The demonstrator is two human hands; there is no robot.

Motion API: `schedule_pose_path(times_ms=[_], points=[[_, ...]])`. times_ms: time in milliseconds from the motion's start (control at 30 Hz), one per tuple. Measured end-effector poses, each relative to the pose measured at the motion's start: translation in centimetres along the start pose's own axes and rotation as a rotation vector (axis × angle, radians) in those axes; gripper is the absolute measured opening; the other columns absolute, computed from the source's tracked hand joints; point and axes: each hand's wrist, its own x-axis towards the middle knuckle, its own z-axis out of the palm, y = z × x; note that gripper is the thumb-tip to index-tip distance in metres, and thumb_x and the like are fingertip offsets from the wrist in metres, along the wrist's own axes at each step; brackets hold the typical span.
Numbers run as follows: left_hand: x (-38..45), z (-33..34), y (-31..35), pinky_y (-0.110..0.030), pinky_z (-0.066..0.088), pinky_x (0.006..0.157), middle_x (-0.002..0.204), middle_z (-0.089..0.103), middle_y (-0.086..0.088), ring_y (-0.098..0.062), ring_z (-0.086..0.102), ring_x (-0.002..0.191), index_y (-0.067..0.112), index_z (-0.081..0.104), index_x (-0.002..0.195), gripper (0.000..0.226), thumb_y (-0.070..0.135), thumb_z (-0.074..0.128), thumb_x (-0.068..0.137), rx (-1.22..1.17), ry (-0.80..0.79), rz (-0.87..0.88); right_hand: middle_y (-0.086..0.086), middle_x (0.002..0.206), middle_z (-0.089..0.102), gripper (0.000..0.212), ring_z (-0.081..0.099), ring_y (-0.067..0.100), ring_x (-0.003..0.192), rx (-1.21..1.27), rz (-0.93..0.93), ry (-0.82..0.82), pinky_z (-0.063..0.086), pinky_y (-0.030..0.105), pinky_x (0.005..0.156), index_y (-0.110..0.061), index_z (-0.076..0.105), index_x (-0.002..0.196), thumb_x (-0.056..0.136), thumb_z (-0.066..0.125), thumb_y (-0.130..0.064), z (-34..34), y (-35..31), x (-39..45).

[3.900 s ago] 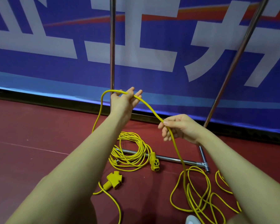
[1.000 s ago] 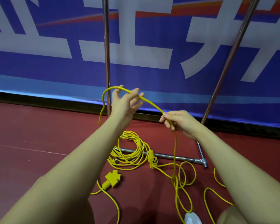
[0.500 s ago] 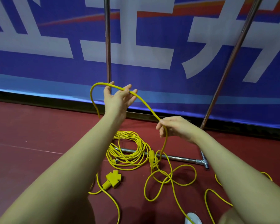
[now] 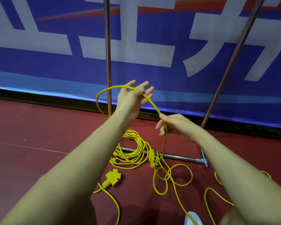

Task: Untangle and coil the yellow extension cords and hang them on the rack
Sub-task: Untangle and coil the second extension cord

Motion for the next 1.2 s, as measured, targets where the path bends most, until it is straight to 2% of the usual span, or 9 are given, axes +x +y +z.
schedule_pose_path(times_ms=[100,233,400,533,767,933,1000,1133,1200], points=[[0.7,-0.7,1.1,-0.035,0.059,0.072,0.100,0.064,-0.017,-0.026,0.072,0.074,0.005,0.034,0.125,0.039,-0.010,0.048,0.092,-0.073,0.053,0.047,0.006,0.069,0.063,0.037,0.060,0.019,0.071,-0.001,0.009,0.048,0.047,0.029,0.076,-0.008,0.065,0.082,0.099,0.042,-0.030,-0.4,0.8,-0.1],[1.2,-1.9,1.1,-0.036,0.058,0.077,0.096,0.064,-0.018,-0.025,0.071,0.076,-0.001,0.027,0.135,0.053,-0.008,0.053,0.090,-0.067,0.165,0.039,0.005,0.063,0.061,0.031,0.057,0.017,0.058,0.008,-0.029,0.076,0.050,0.023,0.062,-0.005,0.066,0.080,0.098,0.047,-0.021,-0.7,0.3,-0.2],[-0.6,-0.4,-2.2,-0.032,0.056,0.070,0.099,0.061,-0.016,-0.021,0.067,0.076,0.001,0.019,0.138,0.059,-0.006,0.053,0.091,0.153,0.087,-0.121,0.002,0.054,0.058,0.028,0.052,0.011,0.043,-0.002,-0.104,0.207,0.043,0.019,0.050,-0.005,0.067,0.074,0.095,0.054,-0.020,0.3,-0.7,0.5],[-0.8,0.3,-3.2,-0.026,0.057,0.066,0.110,0.058,-0.020,-0.023,0.066,0.083,-0.001,0.022,0.137,0.049,-0.003,0.047,0.095,0.229,0.077,-0.096,0.000,0.052,0.058,0.028,0.056,0.012,0.044,-0.019,-0.143,0.201,0.044,0.022,0.052,-0.006,0.065,0.075,0.096,0.052,-0.018,0.6,-1.3,0.5],[1.2,-0.8,-0.8,-0.033,0.058,0.072,0.122,0.053,-0.026,-0.034,0.063,0.094,-0.004,0.022,0.139,0.048,-0.008,0.042,0.096,-0.043,0.181,0.014,0.006,0.060,0.062,0.028,0.063,0.022,0.054,0.043,-0.095,0.100,0.049,0.026,0.055,-0.004,0.063,0.081,0.098,0.045,-0.018,-0.4,-1.6,-0.4],[2.4,-2.2,-0.2,-0.026,0.057,0.061,0.126,0.054,-0.024,-0.030,0.061,0.099,-0.013,0.041,0.121,0.026,-0.003,0.042,0.098,-0.220,0.299,-0.005,0.003,0.059,0.064,0.021,0.063,0.017,0.051,0.009,-0.054,0.093,0.049,0.026,0.055,-0.004,0.064,0.084,0.096,0.049,-0.014,-1.0,-1.0,-0.8],[2.1,-1.7,-0.6,-0.025,0.057,0.063,0.126,0.055,-0.022,-0.028,0.063,0.100,-0.011,0.044,0.120,0.025,0.004,0.040,0.100,-0.166,0.250,-0.056,0.002,0.059,0.064,0.020,0.064,0.016,0.051,0.018,-0.062,0.096,0.050,0.023,0.051,-0.004,0.064,0.085,0.096,0.051,-0.014,-0.8,-1.1,-0.6],[0.6,0.8,-1.9,-0.026,0.058,0.067,0.099,0.062,-0.016,-0.015,0.070,0.068,-0.005,0.039,0.119,0.030,-0.003,0.052,0.093,0.119,0.068,-0.110,0.002,0.058,0.065,0.019,0.065,0.015,0.051,0.061,-0.104,0.124,0.051,0.020,0.049,-0.004,0.064,0.085,0.096,0.051,-0.012,0.1,-1.6,-0.2],[0.2,1.4,-2.2,-0.027,0.058,0.067,0.093,0.063,-0.014,-0.017,0.069,0.067,-0.002,0.036,0.117,0.029,-0.006,0.051,0.092,0.180,0.044,-0.100,0.002,0.059,0.065,0.019,0.066,0.016,0.052,0.070,-0.114,0.112,0.051,0.020,0.050,-0.004,0.064,0.086,0.096,0.050,-0.012,0.4,-2.0,-0.1]])
